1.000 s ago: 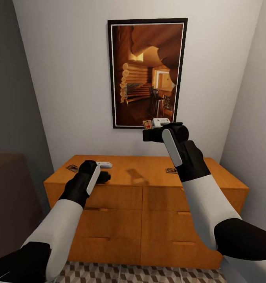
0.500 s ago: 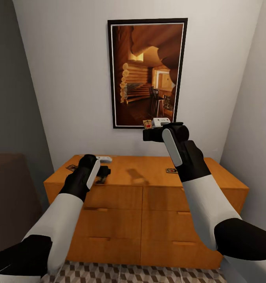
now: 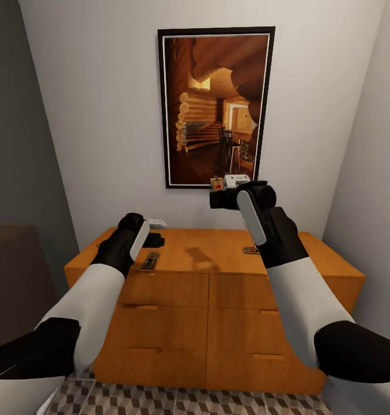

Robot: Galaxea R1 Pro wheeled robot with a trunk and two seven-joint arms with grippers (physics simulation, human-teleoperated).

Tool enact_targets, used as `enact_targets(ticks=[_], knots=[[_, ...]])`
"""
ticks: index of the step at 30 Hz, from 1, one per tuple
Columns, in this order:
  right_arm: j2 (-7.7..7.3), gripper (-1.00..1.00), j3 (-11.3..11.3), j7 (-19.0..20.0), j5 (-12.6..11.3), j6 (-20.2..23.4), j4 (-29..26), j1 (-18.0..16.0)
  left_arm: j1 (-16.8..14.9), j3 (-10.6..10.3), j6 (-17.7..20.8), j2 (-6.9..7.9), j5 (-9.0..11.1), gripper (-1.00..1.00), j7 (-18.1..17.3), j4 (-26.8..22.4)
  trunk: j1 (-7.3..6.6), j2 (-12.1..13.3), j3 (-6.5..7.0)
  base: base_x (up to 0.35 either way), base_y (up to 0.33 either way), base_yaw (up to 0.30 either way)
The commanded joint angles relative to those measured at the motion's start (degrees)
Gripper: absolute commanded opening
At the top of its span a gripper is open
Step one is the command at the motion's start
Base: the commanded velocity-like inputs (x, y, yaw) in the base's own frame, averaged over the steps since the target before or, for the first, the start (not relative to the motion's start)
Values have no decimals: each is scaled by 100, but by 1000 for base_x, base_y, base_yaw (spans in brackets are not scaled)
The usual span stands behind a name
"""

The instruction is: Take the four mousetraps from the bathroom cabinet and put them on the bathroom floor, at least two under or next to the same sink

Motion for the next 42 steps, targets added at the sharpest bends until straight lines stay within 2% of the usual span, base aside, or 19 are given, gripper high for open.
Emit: enact_targets(ticks=[1,5,7,13,28,42], knots=[[-4,-100,38,-57,-27,15,30,28,-37,2,1,11,84,100,57,29,0,-4,-7,0,0,0],[-4,-100,62,-57,13,15,121,122,-166,-27,-8,14,205,100,55,157,0,-4,-7,0,0,0],[-16,-100,64,-57,17,15,138,111,-192,-68,-18,12,139,100,59,171,0,-4,-7,0,0,0],[-108,-100,40,-65,117,15,151,228,2,-119,-17,9,7,100,75,-23,0,-4,-7,0,0,0],[-110,-100,-20,-52,96,15,159,252,83,-124,23,-7,27,100,77,-492,0,-4,-7,0,0,0],[-113,-100,-31,-66,98,15,237,252,83,-125,25,-40,32,100,77,-482,0,-4,-7,0,0,0]])
